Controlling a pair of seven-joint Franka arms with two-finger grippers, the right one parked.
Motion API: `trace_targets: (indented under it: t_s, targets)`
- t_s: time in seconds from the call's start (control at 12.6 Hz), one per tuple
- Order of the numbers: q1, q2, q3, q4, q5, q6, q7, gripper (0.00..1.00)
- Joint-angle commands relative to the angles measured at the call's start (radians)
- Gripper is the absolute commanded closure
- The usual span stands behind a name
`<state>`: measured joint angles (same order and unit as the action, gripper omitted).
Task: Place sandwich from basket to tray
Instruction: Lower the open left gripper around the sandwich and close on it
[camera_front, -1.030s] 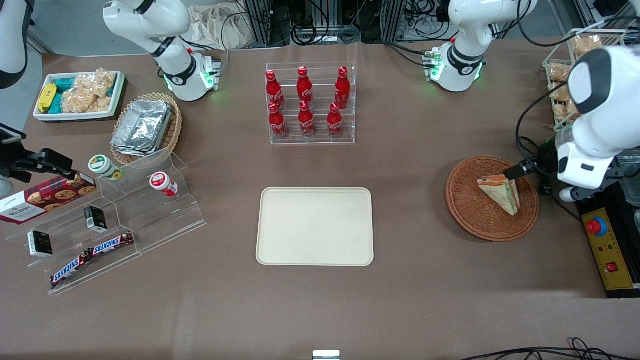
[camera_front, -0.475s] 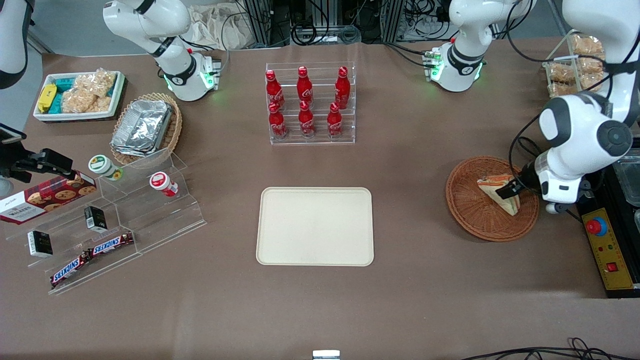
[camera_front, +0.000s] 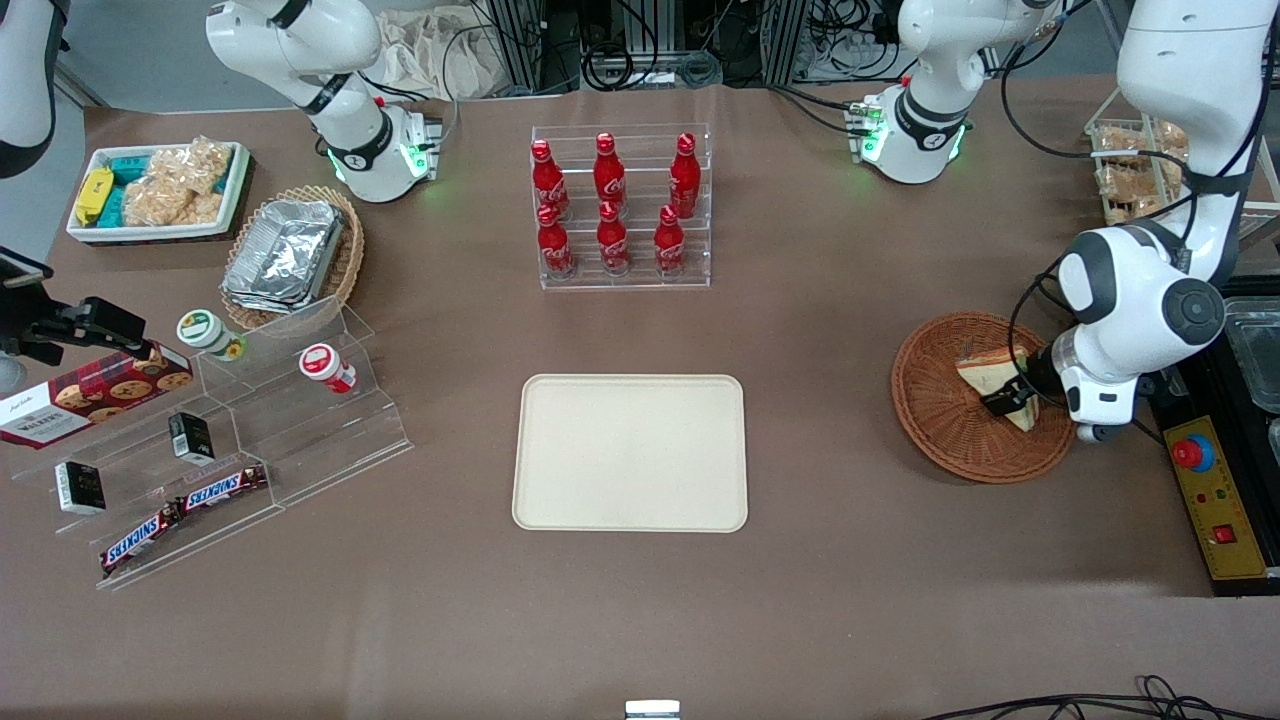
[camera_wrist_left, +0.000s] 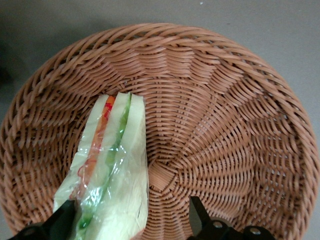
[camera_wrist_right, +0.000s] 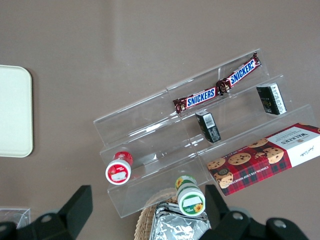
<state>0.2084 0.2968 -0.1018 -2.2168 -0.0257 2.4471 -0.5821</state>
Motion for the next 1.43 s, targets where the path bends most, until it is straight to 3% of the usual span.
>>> trace_targets:
  t_s: [0.0, 0.16, 0.55, 0.79, 1.35]
  targets:
    - [-0.003, 0.007, -0.001, -0.006, 0.013, 0.038, -0.022, 0.01]
    - [-0.006, -0.056, -0.003, -0.006, 0.023, 0.018, -0.022, 0.01]
    - [-0.014, -0.243, -0.01, 0.02, 0.098, -0.253, -0.019, 0.01]
    - [-0.012, -0.201, -0.009, 0.014, 0.125, -0.254, -0.021, 0.01]
    - [-0.007, -0.009, -0.004, -0.004, 0.127, -0.05, -0.033, 0.0]
